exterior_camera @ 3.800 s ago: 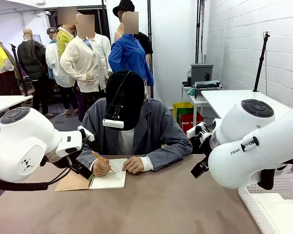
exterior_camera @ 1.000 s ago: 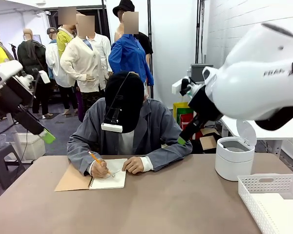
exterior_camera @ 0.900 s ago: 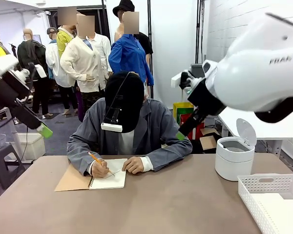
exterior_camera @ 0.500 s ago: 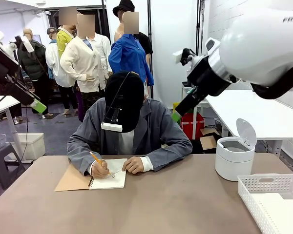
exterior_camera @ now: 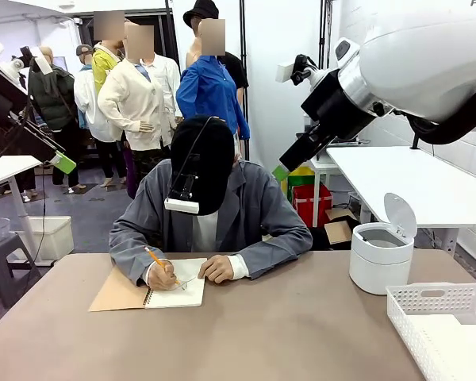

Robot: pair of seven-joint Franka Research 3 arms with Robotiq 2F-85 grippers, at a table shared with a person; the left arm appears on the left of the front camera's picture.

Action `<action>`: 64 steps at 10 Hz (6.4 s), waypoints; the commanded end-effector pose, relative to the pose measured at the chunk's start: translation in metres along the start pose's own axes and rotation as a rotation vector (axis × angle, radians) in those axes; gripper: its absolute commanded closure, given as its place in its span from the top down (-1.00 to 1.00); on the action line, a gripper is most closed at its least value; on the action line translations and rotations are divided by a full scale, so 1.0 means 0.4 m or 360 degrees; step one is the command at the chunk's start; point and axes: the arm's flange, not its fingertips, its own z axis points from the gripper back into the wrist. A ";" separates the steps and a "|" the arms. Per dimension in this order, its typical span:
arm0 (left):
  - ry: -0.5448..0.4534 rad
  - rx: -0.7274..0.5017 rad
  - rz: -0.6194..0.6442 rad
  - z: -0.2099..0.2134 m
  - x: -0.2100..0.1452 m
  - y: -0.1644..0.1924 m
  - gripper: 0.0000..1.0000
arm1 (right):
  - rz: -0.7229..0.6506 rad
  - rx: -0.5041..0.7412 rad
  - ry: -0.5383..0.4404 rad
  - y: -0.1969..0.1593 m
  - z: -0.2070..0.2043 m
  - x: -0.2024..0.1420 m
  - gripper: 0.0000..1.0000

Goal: Sort the paper based on its condition.
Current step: If a person hands you a paper, place it in the Organizing basket , and if it's crumpled, put it in the Trash can.

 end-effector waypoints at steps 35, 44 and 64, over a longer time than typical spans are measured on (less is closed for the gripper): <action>0.0030 -0.0021 -0.0087 -0.028 -0.010 0.001 1.00 | -0.0210 0.0165 0.0018 -0.034 -0.004 0.010 1.00; 0.0030 -0.0021 -0.0087 -0.028 -0.010 0.001 1.00 | -0.0210 0.0165 0.0018 -0.034 -0.004 0.010 1.00; 0.0030 -0.0021 -0.0087 -0.028 -0.010 0.001 1.00 | -0.0210 0.0165 0.0018 -0.034 -0.004 0.010 1.00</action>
